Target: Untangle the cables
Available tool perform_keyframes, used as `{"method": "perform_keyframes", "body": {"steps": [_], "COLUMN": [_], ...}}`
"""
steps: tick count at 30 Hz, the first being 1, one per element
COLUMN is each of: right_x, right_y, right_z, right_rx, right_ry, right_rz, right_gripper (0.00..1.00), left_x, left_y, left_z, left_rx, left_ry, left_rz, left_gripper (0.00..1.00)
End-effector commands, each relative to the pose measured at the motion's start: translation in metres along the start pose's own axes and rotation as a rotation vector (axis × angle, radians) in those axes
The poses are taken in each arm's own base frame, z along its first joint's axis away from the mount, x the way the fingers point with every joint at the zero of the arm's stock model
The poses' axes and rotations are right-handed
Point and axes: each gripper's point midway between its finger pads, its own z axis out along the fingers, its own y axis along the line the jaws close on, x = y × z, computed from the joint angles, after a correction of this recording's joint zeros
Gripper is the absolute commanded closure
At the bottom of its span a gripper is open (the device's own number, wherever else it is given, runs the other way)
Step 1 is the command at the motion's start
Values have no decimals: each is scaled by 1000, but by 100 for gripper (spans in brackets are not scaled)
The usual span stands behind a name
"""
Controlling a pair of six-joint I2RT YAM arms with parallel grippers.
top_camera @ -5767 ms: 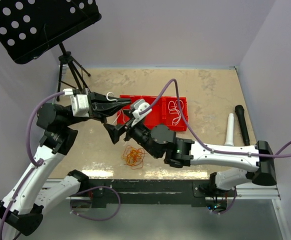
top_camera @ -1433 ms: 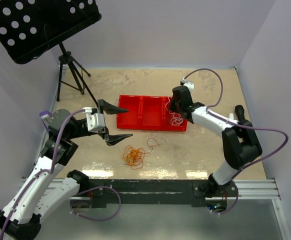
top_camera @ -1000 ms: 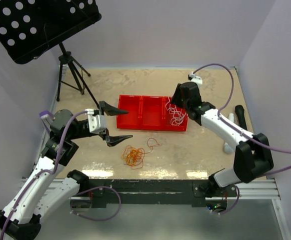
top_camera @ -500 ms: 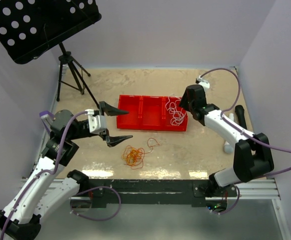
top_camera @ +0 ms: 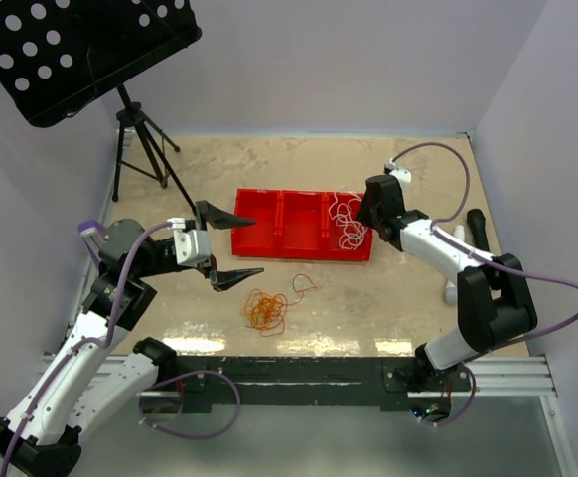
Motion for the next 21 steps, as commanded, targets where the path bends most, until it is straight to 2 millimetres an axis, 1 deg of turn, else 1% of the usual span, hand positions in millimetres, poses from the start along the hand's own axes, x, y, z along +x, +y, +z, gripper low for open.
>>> {"method": "perform_keyframes", "body": {"steps": [1, 3, 5, 10, 15, 18, 21], "right_x": [-7, -5, -8, -7, -11, -10, -3], "right_y": [4, 6, 6, 8, 10, 19, 32], "right_z": [2, 3, 3, 3, -1, -3, 1], "right_rx": [-18, -28, -26, -30, -33, -58, -108], "right_ry": [-42, -38, -48, -46, -59, -55, -38], "right_rz": [13, 18, 18, 16, 17, 16, 22], "right_gripper": [63, 72, 80, 90, 91, 91, 90], "left_x": [-11, -11, -10, -8, -5, -4, -6], "left_y": [-1, -1, 0, -1, -2, -3, -3], "left_z": [0, 0, 0, -1, -1, -1, -1], "left_rx": [11, 10, 5, 7, 12, 12, 9], "left_ry": [-37, -39, -38, -36, -34, -36, -42], "left_rz": [46, 45, 45, 43, 36, 37, 38], "left_gripper": [8, 8, 8, 7, 8, 8, 8]}}
